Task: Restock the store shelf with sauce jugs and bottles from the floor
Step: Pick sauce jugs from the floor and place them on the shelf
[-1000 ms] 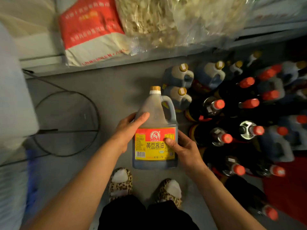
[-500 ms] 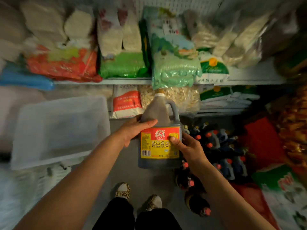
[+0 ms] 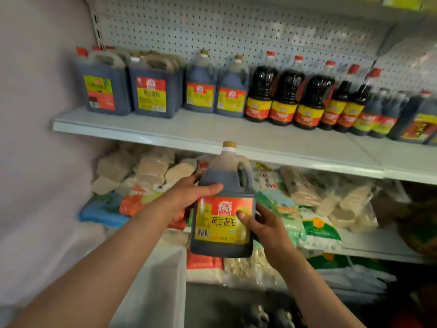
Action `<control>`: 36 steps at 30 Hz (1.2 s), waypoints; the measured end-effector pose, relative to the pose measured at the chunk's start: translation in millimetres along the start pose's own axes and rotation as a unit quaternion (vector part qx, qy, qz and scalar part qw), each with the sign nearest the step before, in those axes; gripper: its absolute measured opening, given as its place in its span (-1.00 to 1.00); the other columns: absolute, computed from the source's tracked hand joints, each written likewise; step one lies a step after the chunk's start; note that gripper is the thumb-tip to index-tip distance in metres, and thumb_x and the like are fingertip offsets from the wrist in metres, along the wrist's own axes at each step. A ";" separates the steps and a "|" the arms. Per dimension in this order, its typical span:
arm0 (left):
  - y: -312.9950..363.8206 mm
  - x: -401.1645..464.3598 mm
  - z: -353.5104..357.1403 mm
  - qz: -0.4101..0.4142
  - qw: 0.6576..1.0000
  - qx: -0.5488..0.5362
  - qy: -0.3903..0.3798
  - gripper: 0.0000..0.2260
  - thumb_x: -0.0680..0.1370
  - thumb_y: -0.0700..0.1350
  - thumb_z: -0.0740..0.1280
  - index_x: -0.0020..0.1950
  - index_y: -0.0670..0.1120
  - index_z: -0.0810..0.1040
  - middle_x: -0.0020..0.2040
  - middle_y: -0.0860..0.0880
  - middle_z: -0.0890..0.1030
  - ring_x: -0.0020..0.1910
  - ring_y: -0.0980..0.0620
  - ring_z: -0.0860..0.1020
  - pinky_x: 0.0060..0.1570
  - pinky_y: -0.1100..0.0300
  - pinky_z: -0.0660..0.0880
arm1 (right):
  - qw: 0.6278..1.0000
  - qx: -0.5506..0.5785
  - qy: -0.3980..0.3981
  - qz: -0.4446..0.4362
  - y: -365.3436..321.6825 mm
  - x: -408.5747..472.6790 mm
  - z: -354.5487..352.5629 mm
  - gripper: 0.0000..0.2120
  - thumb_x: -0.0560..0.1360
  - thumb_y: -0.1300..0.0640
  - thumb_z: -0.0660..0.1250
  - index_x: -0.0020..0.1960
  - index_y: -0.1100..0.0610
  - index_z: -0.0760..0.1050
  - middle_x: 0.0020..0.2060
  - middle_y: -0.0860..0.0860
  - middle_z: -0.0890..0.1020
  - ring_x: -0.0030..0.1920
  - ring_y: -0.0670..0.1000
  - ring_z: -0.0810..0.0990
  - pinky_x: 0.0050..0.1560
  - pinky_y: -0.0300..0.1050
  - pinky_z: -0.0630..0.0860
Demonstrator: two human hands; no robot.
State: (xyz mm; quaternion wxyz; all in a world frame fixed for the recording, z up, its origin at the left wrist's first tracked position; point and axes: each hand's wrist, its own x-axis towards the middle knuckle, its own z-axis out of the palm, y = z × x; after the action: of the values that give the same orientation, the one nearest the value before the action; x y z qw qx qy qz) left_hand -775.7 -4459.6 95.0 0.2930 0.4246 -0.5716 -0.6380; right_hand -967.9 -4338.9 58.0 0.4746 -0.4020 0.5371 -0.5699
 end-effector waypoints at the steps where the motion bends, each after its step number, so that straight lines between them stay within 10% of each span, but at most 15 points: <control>1: 10.1 7.3 -11.0 0.015 1.000 0.006 -0.006 -0.44 0.29 0.00 0.63 0.25 -0.01 0.59 0.04 -0.05 0.73 0.00 -0.08 0.71 0.12 -0.02 0.60 | 1.000 -0.001 -0.003 -0.017 -8.0 12.7 7.7 -0.61 0.39 0.12 0.50 0.20 0.11 0.61 0.00 0.12 0.75 0.03 0.15 0.73 -0.11 -0.11 0.65; 15: 145.8 171.0 -116.1 0.148 0.983 0.091 0.058 -0.03 0.16 0.05 0.67 0.51 0.13 0.32 0.21 0.04 0.64 0.15 0.01 0.64 0.19 -0.07 0.57 | 0.988 -0.050 -0.033 -0.146 -87.6 263.7 48.7 -0.45 0.35 0.10 0.60 0.30 0.09 0.55 0.15 0.03 0.71 0.19 0.06 0.67 0.13 0.06 0.64; 26: 182.9 284.5 -163.5 0.129 0.967 0.214 0.052 -0.18 0.42 -0.19 0.56 0.56 0.12 0.23 0.32 0.09 0.54 0.19 0.19 0.56 0.10 0.26 0.57 | 0.986 -0.049 -0.046 -0.150 -71.5 414.2 60.8 -0.38 0.38 0.36 0.55 0.36 0.11 0.42 0.22 0.05 0.63 0.21 -0.04 0.64 0.04 -0.11 0.66; 36: 203.7 346.9 -175.9 0.111 0.934 0.313 0.129 -0.18 0.45 -0.08 0.54 0.59 0.08 0.16 0.44 0.02 0.46 0.34 -0.01 0.48 0.33 0.01 0.46 | 0.982 -0.106 -0.052 -0.151 -74.5 489.3 67.8 -0.36 0.44 0.30 0.53 0.44 0.12 0.33 0.22 0.05 0.62 0.15 -0.18 0.64 0.01 -0.22 0.64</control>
State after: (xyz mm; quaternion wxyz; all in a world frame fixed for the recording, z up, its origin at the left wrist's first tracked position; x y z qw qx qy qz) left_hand -806.4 -4877.8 225.0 0.2855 0.5069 -0.7434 -0.3300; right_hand -1021.2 -4832.5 113.6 0.3652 -0.5553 0.5023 -0.5531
